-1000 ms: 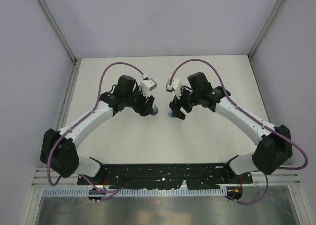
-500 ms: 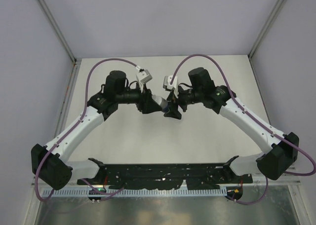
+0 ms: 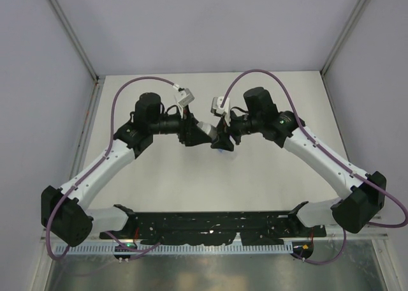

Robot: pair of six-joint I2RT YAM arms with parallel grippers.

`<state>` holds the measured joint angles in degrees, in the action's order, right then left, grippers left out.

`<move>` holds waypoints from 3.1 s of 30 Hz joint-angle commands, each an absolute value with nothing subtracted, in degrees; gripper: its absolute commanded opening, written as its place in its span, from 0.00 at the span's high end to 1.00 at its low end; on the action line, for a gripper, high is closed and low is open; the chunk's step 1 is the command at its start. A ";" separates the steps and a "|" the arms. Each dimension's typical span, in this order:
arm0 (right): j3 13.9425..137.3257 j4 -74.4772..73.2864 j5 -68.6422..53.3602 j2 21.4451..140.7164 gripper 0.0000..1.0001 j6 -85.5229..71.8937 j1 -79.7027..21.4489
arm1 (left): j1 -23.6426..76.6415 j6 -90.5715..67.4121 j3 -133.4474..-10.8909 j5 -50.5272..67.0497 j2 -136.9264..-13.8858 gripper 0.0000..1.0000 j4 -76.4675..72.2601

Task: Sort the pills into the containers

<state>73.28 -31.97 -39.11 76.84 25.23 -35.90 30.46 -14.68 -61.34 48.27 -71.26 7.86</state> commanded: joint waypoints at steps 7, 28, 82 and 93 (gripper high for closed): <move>74.27 -31.54 -39.90 74.18 0.92 26.01 -36.12 | 30.50 -9.59 -60.73 51.77 -67.24 0.10 7.38; 77.43 -45.18 -46.85 76.73 0.94 32.35 -37.26 | 27.86 11.08 -63.81 59.41 -66.62 0.17 15.47; 79.71 -50.07 -41.12 79.00 0.94 34.71 -39.73 | 29.44 29.77 -63.19 56.24 -62.23 0.00 28.03; 81.48 -53.35 -43.16 80.95 0.94 37.09 -40.78 | 29.53 22.24 -62.49 63.72 -65.21 0.23 18.28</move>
<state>79.44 -52.82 -40.86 81.32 35.99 -40.45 29.52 24.23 -60.99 59.35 -64.16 22.90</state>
